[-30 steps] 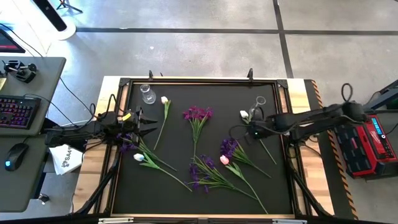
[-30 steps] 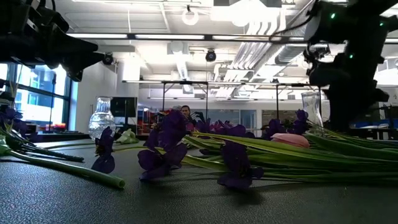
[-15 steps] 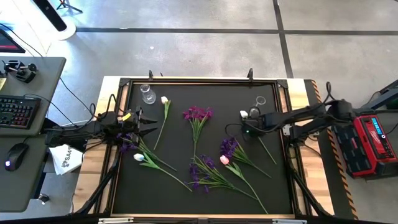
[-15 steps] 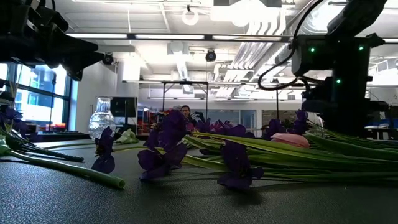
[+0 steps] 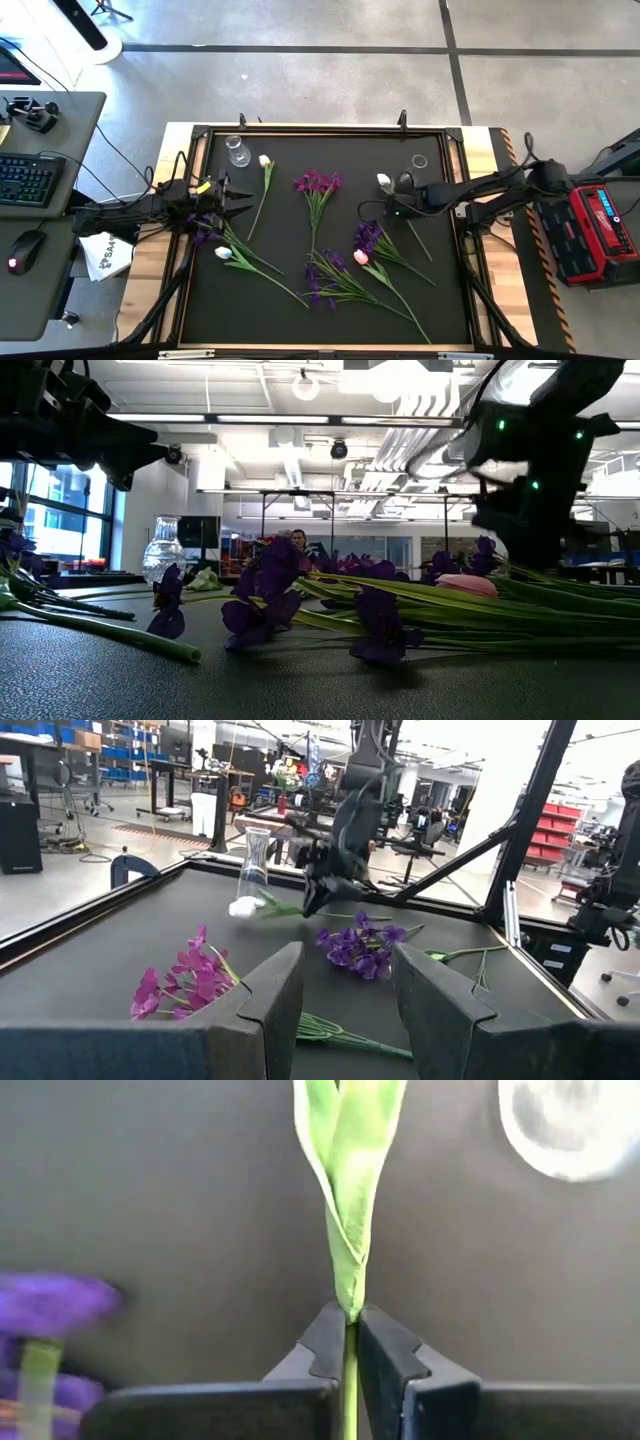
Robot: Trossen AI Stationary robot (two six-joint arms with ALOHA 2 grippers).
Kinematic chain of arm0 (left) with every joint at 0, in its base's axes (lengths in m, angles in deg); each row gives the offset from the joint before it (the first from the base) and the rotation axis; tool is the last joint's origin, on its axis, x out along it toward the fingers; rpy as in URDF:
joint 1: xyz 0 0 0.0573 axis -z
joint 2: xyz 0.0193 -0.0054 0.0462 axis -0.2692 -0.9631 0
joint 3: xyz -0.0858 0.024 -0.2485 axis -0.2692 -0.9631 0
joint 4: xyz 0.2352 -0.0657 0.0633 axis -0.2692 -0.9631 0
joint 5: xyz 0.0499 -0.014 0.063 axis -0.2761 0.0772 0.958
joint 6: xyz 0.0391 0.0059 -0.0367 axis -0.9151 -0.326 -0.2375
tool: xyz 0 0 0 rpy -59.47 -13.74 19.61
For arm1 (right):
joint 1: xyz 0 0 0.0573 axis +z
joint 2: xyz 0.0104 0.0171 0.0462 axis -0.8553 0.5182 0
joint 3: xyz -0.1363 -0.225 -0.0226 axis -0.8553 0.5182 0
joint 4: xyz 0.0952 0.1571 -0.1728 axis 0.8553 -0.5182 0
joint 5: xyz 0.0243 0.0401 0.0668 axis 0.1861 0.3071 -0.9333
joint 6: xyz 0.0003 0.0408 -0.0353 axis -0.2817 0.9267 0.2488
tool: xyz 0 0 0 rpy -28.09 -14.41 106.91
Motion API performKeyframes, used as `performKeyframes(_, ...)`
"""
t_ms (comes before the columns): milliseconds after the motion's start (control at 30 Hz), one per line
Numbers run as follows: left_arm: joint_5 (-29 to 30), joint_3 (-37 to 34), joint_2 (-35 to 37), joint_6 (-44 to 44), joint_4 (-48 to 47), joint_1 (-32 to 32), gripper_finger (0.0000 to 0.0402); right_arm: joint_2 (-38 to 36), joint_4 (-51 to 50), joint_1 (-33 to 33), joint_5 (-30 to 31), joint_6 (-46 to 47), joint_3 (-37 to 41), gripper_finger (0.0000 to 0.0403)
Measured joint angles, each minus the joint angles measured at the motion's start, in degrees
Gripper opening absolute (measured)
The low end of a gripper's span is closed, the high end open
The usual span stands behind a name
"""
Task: Sort flowers into vase by color
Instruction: Put the top right white tulip into the right transparent vase
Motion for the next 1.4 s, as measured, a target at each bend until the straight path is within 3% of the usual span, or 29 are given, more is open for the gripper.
performKeyframes(133,0.0,0.0,0.0,0.0,-0.1,0.0,0.0141,-4.0,7.4,2.4,7.1,-3.5,0.0,0.0003)
performKeyframes(233,0.0,0.0,0.0,0.0,-0.1,0.0,0.0141,-7.5,13.6,4.4,15.7,-9.6,0.0,0.0001)
performKeyframes(433,0.0,0.0,0.0,0.0,-0.2,0.0,0.0141,-14.8,27.0,9.7,40.4,-29.4,-0.1,0.0001)
performKeyframes(567,0.0,0.0,0.0,0.0,-0.2,0.0,0.0141,-19.4,36.4,11.6,50.2,-45.6,-0.1,0.0001)
performKeyframes(700,0.0,0.0,0.0,0.0,-0.2,0.0,0.0141,-23.2,47.3,11.6,51.0,-60.8,-0.1,0.0)
performKeyframes(933,0.0,0.0,0.0,0.0,-0.2,0.0,0.0141,-26.1,67.4,8.9,40.4,-89.9,-0.1,0.0)
performKeyframes(1000,0.0,0.0,0.0,0.0,-0.2,0.0,0.0141,-27.3,67.6,7.9,37.5,-93.4,-0.1,0.0)
performKeyframes(1200,0.0,0.0,0.0,0.0,-0.2,0.0,0.0141,-31.9,69.6,5.5,39.2,-95.0,4.1,0.0)
performKeyframes(1400,0.0,0.0,0.0,0.0,-0.2,0.0,0.0141,-36.9,82.2,2.3,39.0,-94.8,13.4,0.0)
